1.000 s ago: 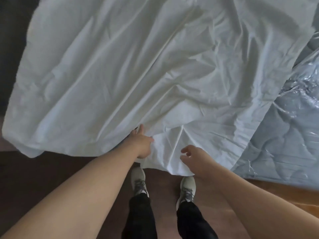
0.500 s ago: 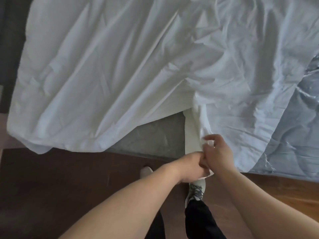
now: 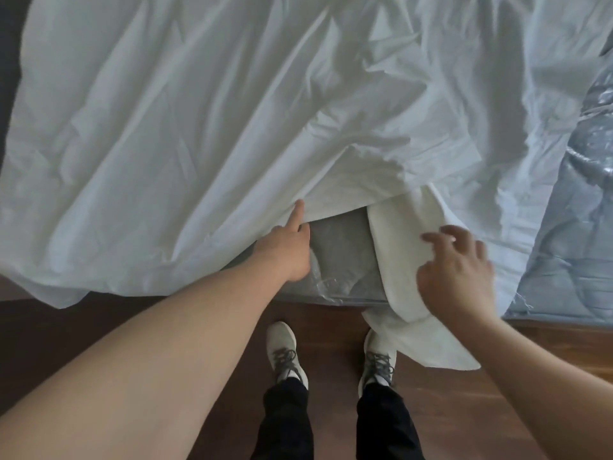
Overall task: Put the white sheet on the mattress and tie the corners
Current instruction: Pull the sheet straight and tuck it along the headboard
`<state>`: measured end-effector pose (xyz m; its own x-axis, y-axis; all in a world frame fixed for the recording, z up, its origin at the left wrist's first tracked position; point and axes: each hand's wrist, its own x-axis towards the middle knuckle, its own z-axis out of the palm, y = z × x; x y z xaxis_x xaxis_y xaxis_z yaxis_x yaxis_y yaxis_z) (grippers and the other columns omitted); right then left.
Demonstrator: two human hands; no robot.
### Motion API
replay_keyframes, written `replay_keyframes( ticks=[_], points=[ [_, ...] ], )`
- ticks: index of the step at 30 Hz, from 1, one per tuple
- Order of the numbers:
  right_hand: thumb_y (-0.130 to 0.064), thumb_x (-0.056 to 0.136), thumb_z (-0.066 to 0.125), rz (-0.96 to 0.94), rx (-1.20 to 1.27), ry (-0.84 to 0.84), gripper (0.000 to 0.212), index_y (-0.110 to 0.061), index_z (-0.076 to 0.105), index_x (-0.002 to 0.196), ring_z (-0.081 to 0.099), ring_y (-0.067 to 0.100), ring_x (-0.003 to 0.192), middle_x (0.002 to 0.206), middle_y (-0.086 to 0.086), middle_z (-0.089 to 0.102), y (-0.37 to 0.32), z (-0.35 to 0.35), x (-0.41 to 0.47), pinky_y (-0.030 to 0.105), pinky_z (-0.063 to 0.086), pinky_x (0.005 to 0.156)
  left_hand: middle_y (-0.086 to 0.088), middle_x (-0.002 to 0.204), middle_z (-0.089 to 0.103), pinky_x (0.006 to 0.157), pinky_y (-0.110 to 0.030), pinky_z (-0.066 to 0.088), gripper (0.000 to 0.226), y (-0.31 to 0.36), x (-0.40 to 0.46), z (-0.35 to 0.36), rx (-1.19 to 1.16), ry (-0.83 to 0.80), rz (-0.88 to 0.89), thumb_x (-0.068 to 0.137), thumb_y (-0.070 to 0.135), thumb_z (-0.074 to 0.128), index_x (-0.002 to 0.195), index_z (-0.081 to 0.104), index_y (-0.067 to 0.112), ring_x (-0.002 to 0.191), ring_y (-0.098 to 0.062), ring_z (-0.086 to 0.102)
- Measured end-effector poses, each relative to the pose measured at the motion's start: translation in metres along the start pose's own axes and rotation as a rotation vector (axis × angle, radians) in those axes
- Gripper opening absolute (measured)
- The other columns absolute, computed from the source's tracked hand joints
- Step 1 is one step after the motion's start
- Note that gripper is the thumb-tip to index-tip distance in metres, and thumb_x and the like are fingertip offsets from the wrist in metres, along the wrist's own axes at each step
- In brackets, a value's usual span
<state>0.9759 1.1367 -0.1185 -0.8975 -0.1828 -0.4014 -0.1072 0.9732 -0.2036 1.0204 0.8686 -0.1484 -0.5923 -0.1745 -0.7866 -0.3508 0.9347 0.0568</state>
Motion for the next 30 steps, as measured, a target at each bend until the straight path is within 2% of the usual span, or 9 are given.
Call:
replay_keyframes(
  ticks=[2,4,9,17,20,22,25,28,30],
  points=[
    [-0.017,0.086,0.057,-0.184,-0.033,-0.113,0.05,-0.03,0.06,0.134,0.039,0.029,0.131,0.147,-0.001,0.044,-0.017,0.017,-0.013,0.047,0.042,0.104,0.018,0.164,-0.035,0.073,-0.044,0.058,0.083,-0.005,0.012,0.004,-0.034,-0.035,-0.018,0.093,0.003,0.041,0.165,0.005,0.021,0.094,-0.026,0.058],
    [-0.023,0.092,0.054,-0.275,-0.031,-0.307,0.048,-0.034,0.056,0.138,0.038,0.027,0.135,0.153,-0.004,0.039,-0.031,0.033,-0.025,0.044,0.042,0.107,0.02,0.168,-0.019,0.083,-0.045,0.059,0.082,-0.011,0.022,0.011,-0.08,-0.056,0.006,0.092,0.005,0.041,0.165,0.005,0.019,0.102,-0.024,0.061],
    [-0.036,0.098,0.05,-0.178,-0.003,-0.645,0.061,-0.033,0.033,0.156,0.028,0.029,0.149,0.168,-0.003,0.015,-0.042,0.063,-0.027,0.045,0.039,0.115,-0.006,0.147,0.049,0.098,-0.044,0.052,0.045,-0.016,0.015,0.027,-0.123,-0.034,0.167,0.095,0.017,0.047,0.139,0.051,0.016,0.117,-0.029,0.059],
    [-0.031,0.092,0.051,0.034,-0.076,-0.487,0.059,-0.021,0.043,0.15,0.025,0.026,0.151,0.166,0.0,0.026,0.004,0.051,-0.023,0.047,0.038,0.116,-0.002,0.152,0.048,0.113,-0.041,0.042,0.046,0.0,-0.069,0.101,-0.171,-0.373,0.325,0.099,0.02,0.048,0.143,0.058,0.017,0.136,-0.027,0.049],
    [-0.021,0.092,0.054,0.196,0.145,-0.36,0.05,-0.016,0.052,0.142,0.059,0.027,0.114,0.146,0.007,0.051,0.009,0.04,-0.023,0.037,0.052,0.081,-0.004,0.156,0.044,0.113,-0.044,0.041,0.046,-0.001,-0.08,0.111,-0.119,-0.433,0.352,0.1,0.017,0.045,0.143,0.059,0.016,0.14,-0.03,0.046],
    [-0.012,0.092,0.055,0.266,0.439,-0.256,0.044,-0.02,0.051,0.135,0.061,0.019,0.09,0.129,0.005,0.058,-0.001,0.033,-0.025,0.031,0.046,0.065,0.001,0.152,0.05,0.112,-0.042,0.043,0.042,-0.005,-0.082,0.108,-0.2,-0.37,0.311,0.099,0.016,0.045,0.135,0.065,0.025,0.137,-0.025,0.049],
    [-0.001,0.089,0.051,0.076,0.606,-0.225,0.066,-0.04,0.04,0.14,0.063,0.017,0.09,0.116,-0.006,0.06,-0.025,0.029,-0.026,0.036,0.052,0.071,0.007,0.134,0.057,0.106,-0.04,0.047,0.032,-0.014,-0.08,0.101,-0.281,-0.154,0.249,0.098,0.015,0.048,0.108,0.074,0.031,0.126,-0.019,0.052],
    [-0.002,0.09,0.05,-0.005,0.559,-0.33,0.079,-0.049,0.035,0.151,0.067,0.024,0.082,0.112,-0.003,0.059,-0.048,0.034,-0.016,0.038,0.056,0.066,0.008,0.15,0.044,0.115,-0.04,0.038,0.036,-0.019,-0.077,0.099,-0.284,-0.078,0.255,0.099,0.016,0.049,0.127,0.068,0.028,0.138,-0.02,0.04],
    [-0.009,0.091,0.055,0.127,0.588,-0.354,0.07,-0.038,0.041,0.153,0.067,0.026,0.104,0.135,-0.001,0.055,-0.055,0.041,-0.004,0.034,0.056,0.081,0.008,0.157,0.038,0.117,-0.04,0.035,0.044,-0.019,-0.077,0.095,-0.28,-0.103,0.251,0.101,0.016,0.048,0.143,0.057,0.027,0.142,-0.021,0.037]
  ],
)
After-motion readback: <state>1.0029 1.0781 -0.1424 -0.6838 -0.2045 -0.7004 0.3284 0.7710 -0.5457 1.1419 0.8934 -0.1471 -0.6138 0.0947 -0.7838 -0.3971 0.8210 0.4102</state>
